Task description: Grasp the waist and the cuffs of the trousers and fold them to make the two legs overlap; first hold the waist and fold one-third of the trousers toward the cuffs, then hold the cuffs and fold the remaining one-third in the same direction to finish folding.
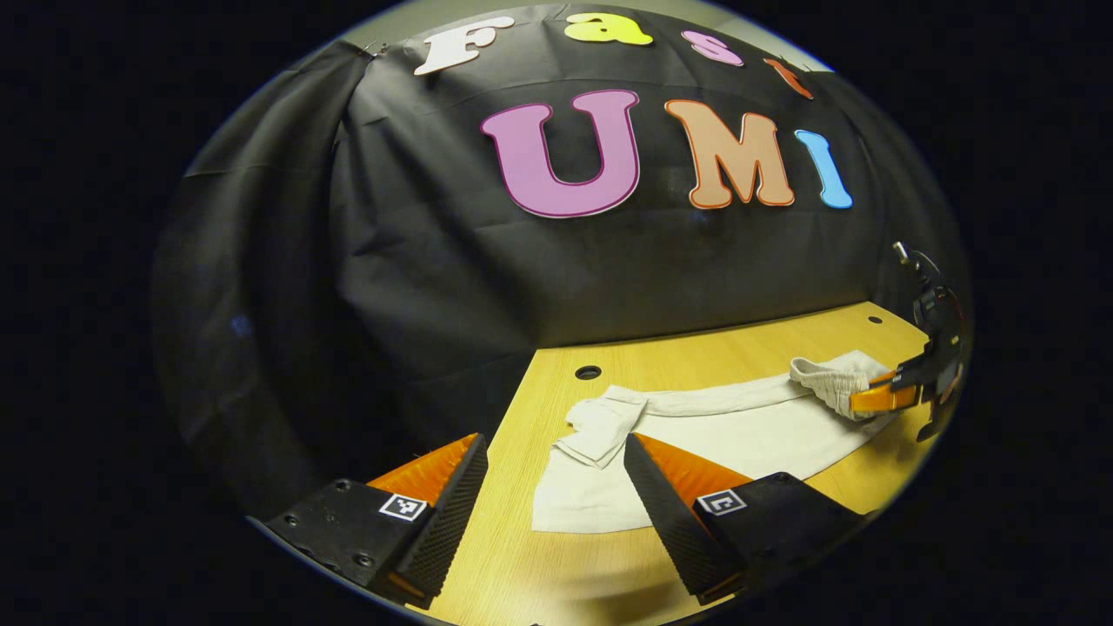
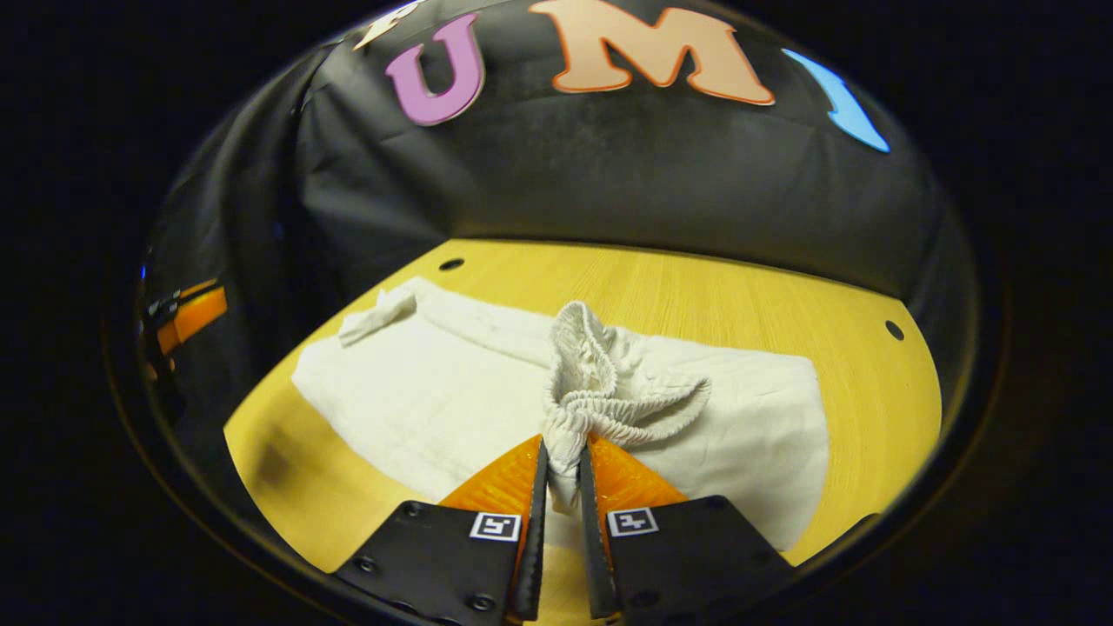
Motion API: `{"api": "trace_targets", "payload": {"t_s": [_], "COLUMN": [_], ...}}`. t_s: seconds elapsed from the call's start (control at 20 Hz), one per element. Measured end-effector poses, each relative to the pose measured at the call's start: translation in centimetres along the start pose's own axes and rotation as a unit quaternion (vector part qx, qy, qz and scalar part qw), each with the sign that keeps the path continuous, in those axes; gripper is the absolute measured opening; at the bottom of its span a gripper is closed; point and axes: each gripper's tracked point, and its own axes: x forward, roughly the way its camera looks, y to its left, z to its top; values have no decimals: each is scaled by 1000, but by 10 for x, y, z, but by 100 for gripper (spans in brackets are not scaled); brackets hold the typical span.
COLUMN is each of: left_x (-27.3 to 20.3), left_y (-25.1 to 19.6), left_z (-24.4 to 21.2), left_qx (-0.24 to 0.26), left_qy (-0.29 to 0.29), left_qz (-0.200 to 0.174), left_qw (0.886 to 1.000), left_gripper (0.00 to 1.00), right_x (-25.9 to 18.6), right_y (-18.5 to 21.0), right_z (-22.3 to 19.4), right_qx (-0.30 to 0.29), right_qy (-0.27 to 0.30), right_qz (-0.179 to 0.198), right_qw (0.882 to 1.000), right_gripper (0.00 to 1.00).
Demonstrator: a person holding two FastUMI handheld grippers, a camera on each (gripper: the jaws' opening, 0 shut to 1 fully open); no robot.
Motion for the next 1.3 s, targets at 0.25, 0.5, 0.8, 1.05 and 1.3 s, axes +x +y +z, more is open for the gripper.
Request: {"api": "trace_targets", "payload": {"t_s": [0.25,0.5,0.8,1.05,1.3], "left_x": [12,41,105,161,204], "left_y": [-2,-11,-21,-30,-52], "left_z": [-14,-26,-29,-45,-72], "left_qx": [-21,-35,-47,-43,-44], "left_qy": [13,24,31,57,98], "left_qz": [-9,-29,-82,-125,-161], "left_qw": [1000,999,995,990,981], "left_gripper": [96,96,96,96,96], "right_x": [-34,-86,-114,-128,-137], "right_y": [2,-7,-16,-27,-36], "right_z": [30,61,63,54,36], "right_qx": [-28,-39,-28,-19,-23], "right_qy": [14,-8,-19,-15,7], "right_qz": [50,39,7,-25,-54], "right_qw": [998,998,999,999,998], "right_gripper": [54,96,96,98,98]}}
